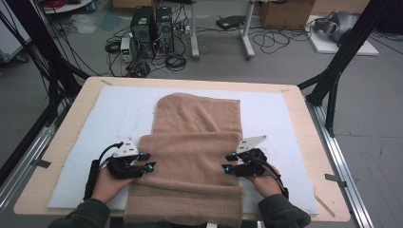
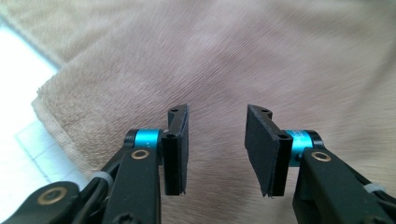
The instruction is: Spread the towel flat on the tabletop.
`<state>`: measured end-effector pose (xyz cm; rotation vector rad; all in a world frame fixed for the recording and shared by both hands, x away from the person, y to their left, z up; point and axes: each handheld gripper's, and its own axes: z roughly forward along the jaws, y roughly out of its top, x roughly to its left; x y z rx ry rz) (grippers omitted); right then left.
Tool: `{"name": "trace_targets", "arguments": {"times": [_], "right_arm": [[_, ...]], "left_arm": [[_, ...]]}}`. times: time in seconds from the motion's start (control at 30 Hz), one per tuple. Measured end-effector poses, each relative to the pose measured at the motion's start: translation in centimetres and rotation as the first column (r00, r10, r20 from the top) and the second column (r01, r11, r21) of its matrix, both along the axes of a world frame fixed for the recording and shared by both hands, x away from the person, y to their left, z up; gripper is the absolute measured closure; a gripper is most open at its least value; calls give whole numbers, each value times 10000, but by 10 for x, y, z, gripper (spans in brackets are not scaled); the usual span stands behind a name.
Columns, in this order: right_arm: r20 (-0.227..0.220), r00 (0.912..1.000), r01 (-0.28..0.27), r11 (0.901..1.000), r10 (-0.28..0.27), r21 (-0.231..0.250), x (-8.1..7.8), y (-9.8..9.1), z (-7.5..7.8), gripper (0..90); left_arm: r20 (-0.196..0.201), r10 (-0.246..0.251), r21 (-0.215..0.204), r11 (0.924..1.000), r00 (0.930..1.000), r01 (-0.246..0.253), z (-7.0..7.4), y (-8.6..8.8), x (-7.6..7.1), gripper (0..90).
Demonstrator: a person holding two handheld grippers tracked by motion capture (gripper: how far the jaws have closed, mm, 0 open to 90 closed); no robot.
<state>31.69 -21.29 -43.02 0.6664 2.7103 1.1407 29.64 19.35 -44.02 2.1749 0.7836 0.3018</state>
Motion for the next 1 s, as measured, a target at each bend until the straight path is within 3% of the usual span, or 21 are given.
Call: {"name": "trace_targets", "arguments": {"times": [0.07, 0.13, 0.2, 0.27, 0.37, 0.5, 0.6, 0.67, 0.8, 0.93, 1.0], "right_arm": [[-159, 9999, -60, 9987, 52, -510, 4, 6, -7, 639], [-137, 9998, -155, 9993, 150, -342, 6, 7, -8, 816], [-153, 9995, -290, 9985, 283, -473, 8, 9, -6, 856], [217, 9997, 98, 9982, -86, -595, 10, 8, 0, 859], [558, 9964, 660, 9968, -634, -454, 18, 3, 8, 858], [674, 9903, 1234, 9921, -1216, -245, 34, -5, 12, 858], [693, 9857, 1553, 9877, -1536, -200, 44, -8, 9, 856], [479, 9863, 1588, 9871, -1577, -197, 50, -8, 3, 841], [482, 9837, 1718, 9847, -1730, 288, 46, -12, 7, 722], [826, 9836, 1551, 9857, -1603, 656, 28, -18, 22, 637], [853, 9875, 1277, 9902, -1323, 572, 17, -17, 27, 609]], "left_arm": [[66, 34, 5, 10000, 10000, -34, -3, -1, 3, 648], [112, 105, 24, 9999, 9999, -105, -3, -2, 5, 797], [66, 148, 89, 9999, 9999, -148, -1, -4, 9, 851], [502, 319, 189, 9993, 9982, -329, 3, -7, 12, 860], [954, 853, -238, 9962, 9918, -834, 8, -12, 22, 862], [1300, 1368, -435, 9903, 9820, -1322, 8, -21, 40, 862], [1105, 1457, -353, 9891, 9831, -1427, 1, -25, 53, 855], [906, 1523, -654, 9870, 9842, -1467, 0, -23, 56, 833], [1059, 1253, -699, 9905, 9865, -1183, 9, -15, 46, 738], [1232, 1003, -895, 9919, 9873, -896, 22, -3, 30, 651], [1314, 837, -1000, 9925, 9878, -708, 24, 1, 19, 629]]}}
